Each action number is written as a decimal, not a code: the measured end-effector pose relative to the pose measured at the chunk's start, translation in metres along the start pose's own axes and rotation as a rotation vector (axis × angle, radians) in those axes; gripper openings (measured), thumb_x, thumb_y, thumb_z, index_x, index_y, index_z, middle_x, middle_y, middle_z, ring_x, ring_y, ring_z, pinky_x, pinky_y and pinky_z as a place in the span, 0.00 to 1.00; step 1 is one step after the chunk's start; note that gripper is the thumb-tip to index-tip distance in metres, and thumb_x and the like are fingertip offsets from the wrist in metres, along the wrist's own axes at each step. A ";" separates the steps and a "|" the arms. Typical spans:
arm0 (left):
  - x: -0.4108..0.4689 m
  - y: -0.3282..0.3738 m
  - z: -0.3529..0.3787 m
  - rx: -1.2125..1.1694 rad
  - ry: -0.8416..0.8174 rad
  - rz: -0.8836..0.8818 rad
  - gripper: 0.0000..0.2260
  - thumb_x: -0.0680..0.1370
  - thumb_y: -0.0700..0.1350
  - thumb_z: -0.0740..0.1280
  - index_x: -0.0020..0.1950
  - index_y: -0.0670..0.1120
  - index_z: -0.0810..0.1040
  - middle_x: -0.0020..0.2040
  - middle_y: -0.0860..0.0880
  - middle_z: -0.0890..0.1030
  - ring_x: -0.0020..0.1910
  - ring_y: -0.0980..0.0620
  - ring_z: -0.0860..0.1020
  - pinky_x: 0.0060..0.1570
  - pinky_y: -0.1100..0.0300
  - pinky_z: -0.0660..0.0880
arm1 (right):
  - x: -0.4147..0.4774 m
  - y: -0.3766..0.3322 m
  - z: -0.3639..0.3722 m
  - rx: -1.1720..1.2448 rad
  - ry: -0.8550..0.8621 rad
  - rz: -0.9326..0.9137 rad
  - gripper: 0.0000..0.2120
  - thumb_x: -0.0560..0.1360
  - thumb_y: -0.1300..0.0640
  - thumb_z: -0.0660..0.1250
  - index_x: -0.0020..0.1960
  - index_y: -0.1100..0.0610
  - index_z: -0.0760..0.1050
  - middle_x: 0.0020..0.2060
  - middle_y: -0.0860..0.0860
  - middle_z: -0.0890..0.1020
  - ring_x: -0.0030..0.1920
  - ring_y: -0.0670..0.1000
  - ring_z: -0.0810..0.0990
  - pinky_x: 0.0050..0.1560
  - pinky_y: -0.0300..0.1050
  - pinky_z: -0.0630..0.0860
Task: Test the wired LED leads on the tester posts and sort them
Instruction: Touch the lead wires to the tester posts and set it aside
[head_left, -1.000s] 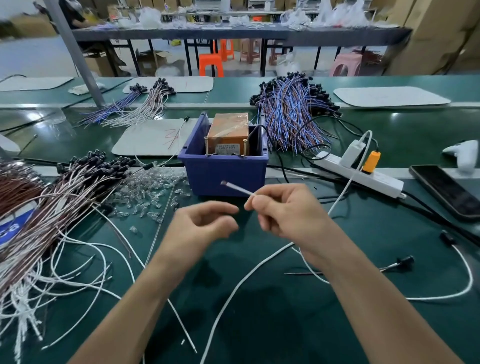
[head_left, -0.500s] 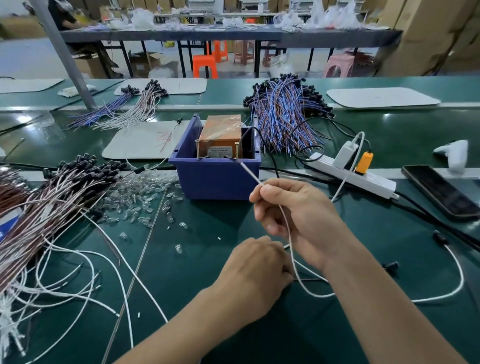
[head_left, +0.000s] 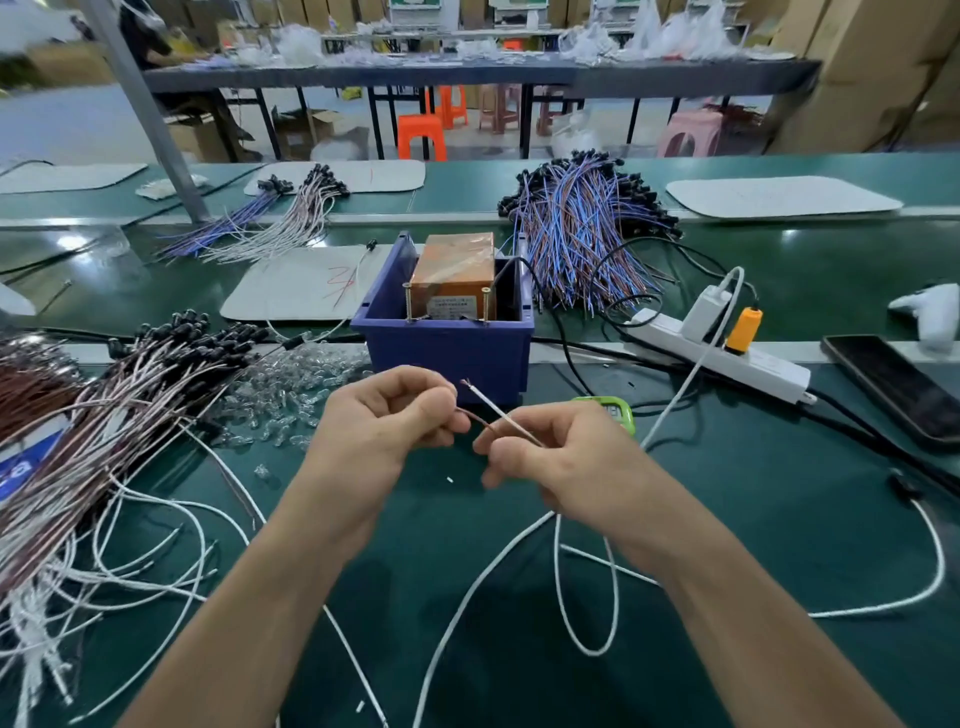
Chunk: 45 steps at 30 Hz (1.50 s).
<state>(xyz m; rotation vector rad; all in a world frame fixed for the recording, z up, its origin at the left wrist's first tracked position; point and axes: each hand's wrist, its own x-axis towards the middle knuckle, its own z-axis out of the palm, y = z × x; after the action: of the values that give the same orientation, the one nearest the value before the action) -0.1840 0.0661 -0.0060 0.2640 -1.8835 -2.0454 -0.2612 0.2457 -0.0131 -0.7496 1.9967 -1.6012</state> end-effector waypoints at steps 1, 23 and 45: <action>0.002 -0.001 0.000 -0.121 0.014 -0.037 0.02 0.72 0.42 0.74 0.40 0.48 0.87 0.37 0.46 0.85 0.34 0.55 0.82 0.38 0.66 0.78 | 0.002 0.001 0.007 0.065 0.015 0.008 0.07 0.79 0.58 0.69 0.44 0.55 0.85 0.33 0.53 0.85 0.23 0.42 0.67 0.25 0.31 0.63; 0.034 -0.011 -0.014 0.094 0.457 -0.105 0.08 0.80 0.40 0.71 0.41 0.42 0.84 0.31 0.47 0.84 0.25 0.52 0.79 0.29 0.62 0.77 | 0.033 0.006 -0.002 -0.283 0.490 -0.060 0.17 0.84 0.53 0.59 0.42 0.49 0.82 0.30 0.47 0.80 0.28 0.45 0.72 0.35 0.45 0.67; 0.047 -0.011 -0.017 0.680 0.511 0.092 0.09 0.76 0.50 0.70 0.38 0.62 0.82 0.25 0.56 0.80 0.21 0.59 0.74 0.26 0.66 0.70 | 0.065 0.004 -0.023 -0.478 0.643 -0.387 0.08 0.80 0.55 0.69 0.43 0.51 0.74 0.28 0.47 0.80 0.30 0.51 0.78 0.39 0.50 0.76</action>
<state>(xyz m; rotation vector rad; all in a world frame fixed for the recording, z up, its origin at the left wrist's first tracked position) -0.2222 0.0336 -0.0144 0.7642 -2.1074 -1.0659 -0.3246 0.2193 -0.0142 -0.9158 2.9134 -1.7449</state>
